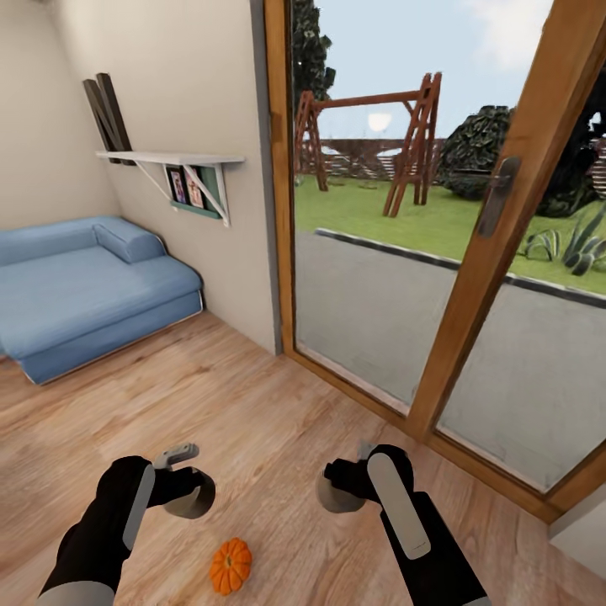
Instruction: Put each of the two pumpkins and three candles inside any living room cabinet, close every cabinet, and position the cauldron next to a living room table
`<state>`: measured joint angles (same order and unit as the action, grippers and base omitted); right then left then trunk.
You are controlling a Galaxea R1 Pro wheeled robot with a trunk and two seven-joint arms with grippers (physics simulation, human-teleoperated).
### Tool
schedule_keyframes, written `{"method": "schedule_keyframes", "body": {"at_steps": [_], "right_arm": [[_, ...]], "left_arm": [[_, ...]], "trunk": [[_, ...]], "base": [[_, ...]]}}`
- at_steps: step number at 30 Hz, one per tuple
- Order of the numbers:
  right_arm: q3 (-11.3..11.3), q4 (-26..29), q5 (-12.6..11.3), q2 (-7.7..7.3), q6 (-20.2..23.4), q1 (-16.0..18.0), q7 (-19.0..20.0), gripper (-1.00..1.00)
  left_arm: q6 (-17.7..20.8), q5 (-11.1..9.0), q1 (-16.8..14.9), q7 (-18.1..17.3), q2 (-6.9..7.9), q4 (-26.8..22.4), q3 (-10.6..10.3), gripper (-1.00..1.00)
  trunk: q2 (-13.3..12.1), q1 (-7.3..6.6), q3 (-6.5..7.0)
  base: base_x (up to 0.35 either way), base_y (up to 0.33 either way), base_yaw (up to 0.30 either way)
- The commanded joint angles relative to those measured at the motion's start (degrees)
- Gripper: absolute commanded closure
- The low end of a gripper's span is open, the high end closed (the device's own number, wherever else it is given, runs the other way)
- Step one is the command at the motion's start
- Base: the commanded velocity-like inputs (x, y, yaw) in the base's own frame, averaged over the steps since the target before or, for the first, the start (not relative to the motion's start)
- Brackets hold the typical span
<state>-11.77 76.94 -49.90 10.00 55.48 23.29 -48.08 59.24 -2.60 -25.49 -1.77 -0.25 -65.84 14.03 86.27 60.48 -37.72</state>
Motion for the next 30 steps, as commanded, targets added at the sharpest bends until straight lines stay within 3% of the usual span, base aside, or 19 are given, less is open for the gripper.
{"method": "schedule_keyframes", "body": {"at_steps": [1, 8, 20, 30], "right_arm": [[0.0, -0.01, -0.05, 0.0, -0.02, 0.0, 0.0, 1.0], [-0.01, 0.03, -0.05, 0.0, -0.02, 0.0, 0.01, 1.0], [-0.01, 0.06, -0.07, 0.0, -0.02, 0.0, 0.01, 1.0], [-0.01, 0.06, -0.11, 0.0, 0.11, 0.0, 0.01, 1.0]], "left_arm": [[-0.01, 0.05, 0.0, 0.01, 0.0, 0.0, -0.01, 1.0], [-0.01, 0.05, 0.0, 0.01, -0.01, 0.0, -0.03, 1.0], [-0.04, 0.05, 0.0, 0.01, -0.02, -0.02, -0.05, 1.0], [-0.07, 0.05, 0.0, 0.01, -0.1, -0.08, -0.05, 1.0]], "trunk": [[0.0, 0.0, 0.04], [0.0, 0.0, 0.23], [0.0, 0.0, 0.23], [0.0, 0.0, 0.23]], "base": [[0.0, 0.0, 0.248], [0.0, 0.0, 0.215], [0.0, 0.0, 0.018], [0.0, 0.0, 0.255]]}}
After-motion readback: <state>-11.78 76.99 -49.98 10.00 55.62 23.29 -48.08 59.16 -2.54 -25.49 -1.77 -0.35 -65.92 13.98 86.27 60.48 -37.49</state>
